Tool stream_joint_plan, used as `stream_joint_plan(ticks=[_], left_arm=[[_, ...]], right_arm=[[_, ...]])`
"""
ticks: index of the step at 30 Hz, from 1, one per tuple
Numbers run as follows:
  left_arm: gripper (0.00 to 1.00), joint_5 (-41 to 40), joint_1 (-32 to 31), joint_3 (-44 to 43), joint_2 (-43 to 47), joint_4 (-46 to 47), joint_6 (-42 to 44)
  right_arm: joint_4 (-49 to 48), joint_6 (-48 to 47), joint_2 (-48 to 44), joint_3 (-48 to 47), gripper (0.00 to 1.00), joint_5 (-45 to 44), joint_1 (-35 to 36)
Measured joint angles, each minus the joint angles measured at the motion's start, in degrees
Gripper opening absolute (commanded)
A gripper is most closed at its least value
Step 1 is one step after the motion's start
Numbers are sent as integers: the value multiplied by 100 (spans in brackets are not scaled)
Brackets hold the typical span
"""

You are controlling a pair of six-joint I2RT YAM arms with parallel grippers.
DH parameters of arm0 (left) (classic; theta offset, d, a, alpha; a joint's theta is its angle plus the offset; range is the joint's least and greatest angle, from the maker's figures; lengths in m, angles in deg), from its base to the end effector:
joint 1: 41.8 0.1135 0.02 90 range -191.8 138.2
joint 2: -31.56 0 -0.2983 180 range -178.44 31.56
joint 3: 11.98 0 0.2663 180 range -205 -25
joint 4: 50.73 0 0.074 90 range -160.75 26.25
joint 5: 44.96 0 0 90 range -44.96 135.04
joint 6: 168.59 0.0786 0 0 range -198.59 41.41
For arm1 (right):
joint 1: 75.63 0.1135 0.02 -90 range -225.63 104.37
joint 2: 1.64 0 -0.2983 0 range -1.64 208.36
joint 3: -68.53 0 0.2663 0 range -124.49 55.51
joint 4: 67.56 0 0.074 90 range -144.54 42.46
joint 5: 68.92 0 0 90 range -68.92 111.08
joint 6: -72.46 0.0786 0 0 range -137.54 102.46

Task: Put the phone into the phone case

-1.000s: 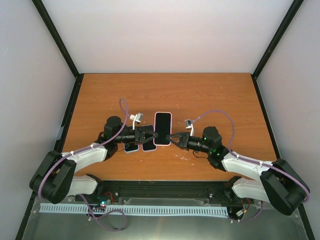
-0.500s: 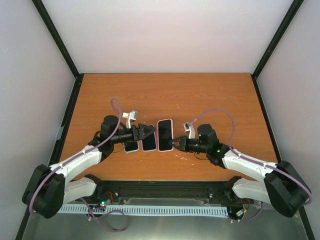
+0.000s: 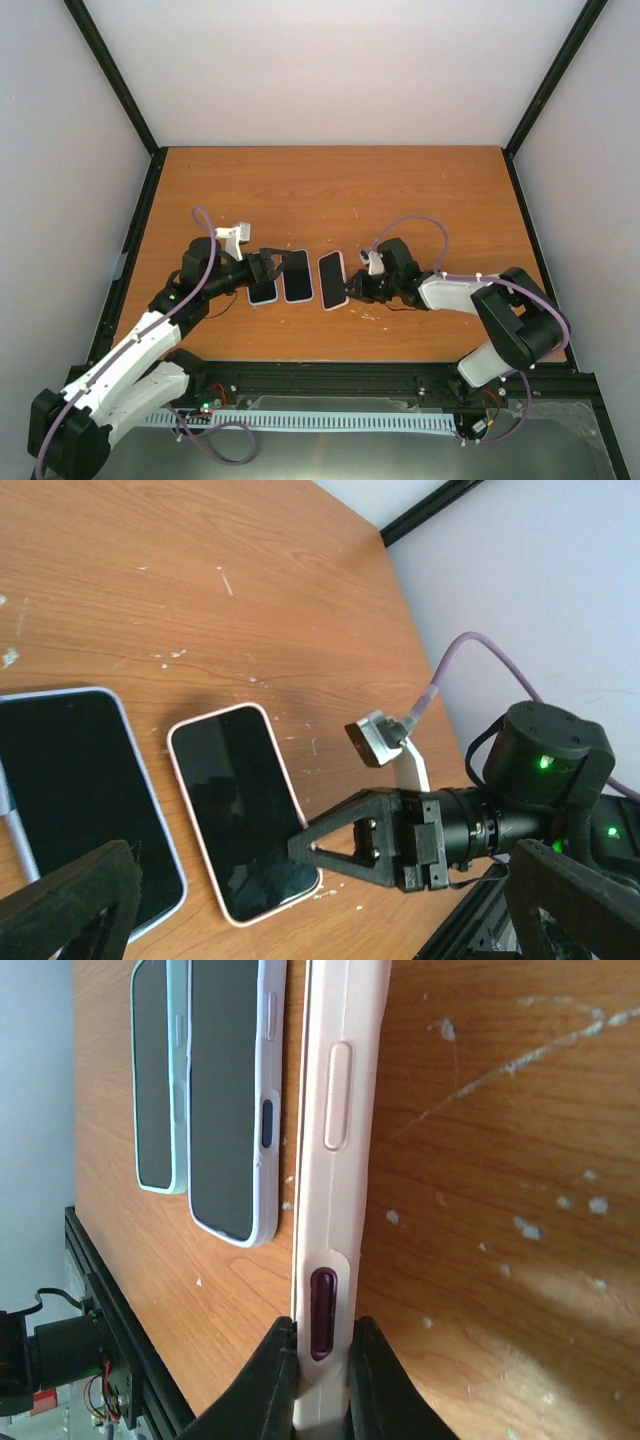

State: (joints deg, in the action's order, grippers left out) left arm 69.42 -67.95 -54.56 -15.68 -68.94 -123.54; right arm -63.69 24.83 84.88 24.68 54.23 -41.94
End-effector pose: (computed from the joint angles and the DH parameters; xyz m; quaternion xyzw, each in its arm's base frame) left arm 0.1805 -0.1248 0.2543 -0.0178 0.8226 -0.4574 0.3374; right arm 0.2207 0.1988 0.1293 -0.0379 0.8958 0.4273 0.1163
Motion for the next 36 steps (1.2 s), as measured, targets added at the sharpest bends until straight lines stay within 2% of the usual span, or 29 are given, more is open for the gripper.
stream_joint_plan(ticks=[9, 14, 17, 21, 23, 26, 29, 30, 36], left_arm=[[100, -389, 0, 0, 426, -586, 120], [99, -446, 0, 0, 446, -605, 120], [99, -468, 0, 0, 439, -610, 118], [100, -492, 0, 0, 341, -632, 118], [99, -505, 0, 0, 262, -656, 118], [100, -562, 0, -20, 153, -717, 120], [99, -629, 0, -76, 120, -800, 120], [100, -667, 0, -101, 122, -831, 118], [99, -1226, 0, -369, 133, -1147, 87]], right_arm=[[-229, -50, 584, -350, 8, 310, -142], [-269, -105, 726, -398, 15, 420, -225], [-240, -144, 741, -400, 28, 330, -258], [-31, -240, 730, -404, 55, -35, -350], [83, -267, 667, -407, 65, -133, -374], [367, -372, 334, -448, 77, -343, -376], [763, -481, -87, -511, 96, -527, -378], [914, -535, -275, -549, 100, -581, -378], [2096, -929, -1696, -1040, 100, -1088, -378]])
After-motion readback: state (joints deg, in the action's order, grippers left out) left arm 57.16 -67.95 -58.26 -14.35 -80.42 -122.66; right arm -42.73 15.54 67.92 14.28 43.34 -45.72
